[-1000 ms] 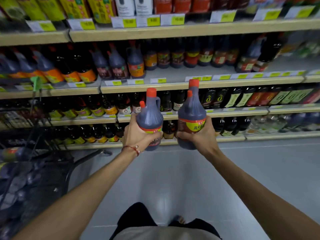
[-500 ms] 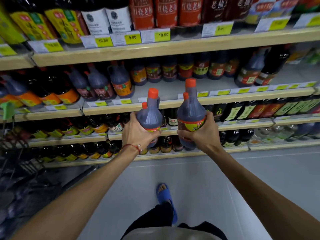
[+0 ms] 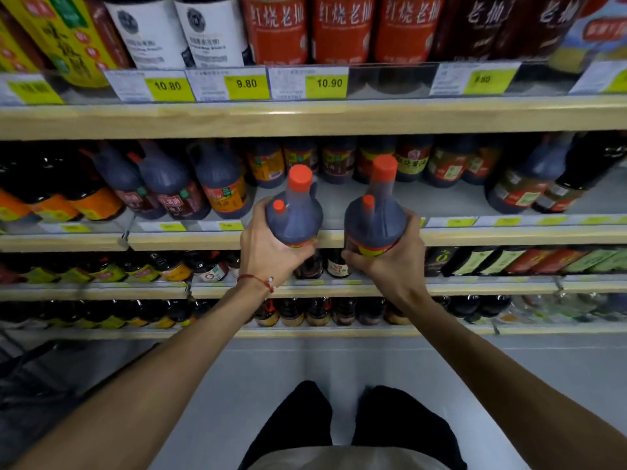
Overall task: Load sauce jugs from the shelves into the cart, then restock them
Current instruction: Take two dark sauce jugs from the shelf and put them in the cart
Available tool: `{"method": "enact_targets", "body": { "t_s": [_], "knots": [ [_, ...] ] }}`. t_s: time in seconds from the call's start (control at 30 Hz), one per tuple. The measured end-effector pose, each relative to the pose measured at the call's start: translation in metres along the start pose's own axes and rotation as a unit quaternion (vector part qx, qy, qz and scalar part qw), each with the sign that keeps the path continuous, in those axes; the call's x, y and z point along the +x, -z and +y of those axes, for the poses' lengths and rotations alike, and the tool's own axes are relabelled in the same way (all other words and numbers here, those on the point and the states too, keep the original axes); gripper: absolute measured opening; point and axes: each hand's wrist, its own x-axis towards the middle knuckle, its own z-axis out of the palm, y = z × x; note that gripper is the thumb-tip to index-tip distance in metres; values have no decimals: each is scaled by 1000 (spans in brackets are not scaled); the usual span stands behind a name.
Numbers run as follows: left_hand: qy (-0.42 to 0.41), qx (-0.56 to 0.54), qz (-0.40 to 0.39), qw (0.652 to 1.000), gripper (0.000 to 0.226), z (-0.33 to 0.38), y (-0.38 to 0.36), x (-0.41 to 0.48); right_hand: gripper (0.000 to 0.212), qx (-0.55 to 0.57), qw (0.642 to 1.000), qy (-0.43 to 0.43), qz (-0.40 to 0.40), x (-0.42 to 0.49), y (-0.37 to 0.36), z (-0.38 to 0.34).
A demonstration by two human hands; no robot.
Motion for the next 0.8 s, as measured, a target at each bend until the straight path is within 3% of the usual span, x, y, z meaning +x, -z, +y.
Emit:
{"method": "enact_targets", "body": {
  "t_s": [0.2,0.37,0.57,0.8],
  "knots": [
    [-46,-53,77,995,93,-7,-22,11,96,24,997,60,31,24,-14,20],
    [-85,-62,91,990,92,-6,-29,30,96,57,989,109,78,42,-29,24],
    [-51,-93,105,989,94,-17,-59,58,94,63,981,153,105,60,-42,35],
    [4,-45,99,994,94,-38,-85,86,96,69,978,159,114,83,-54,43]
  ]
}}
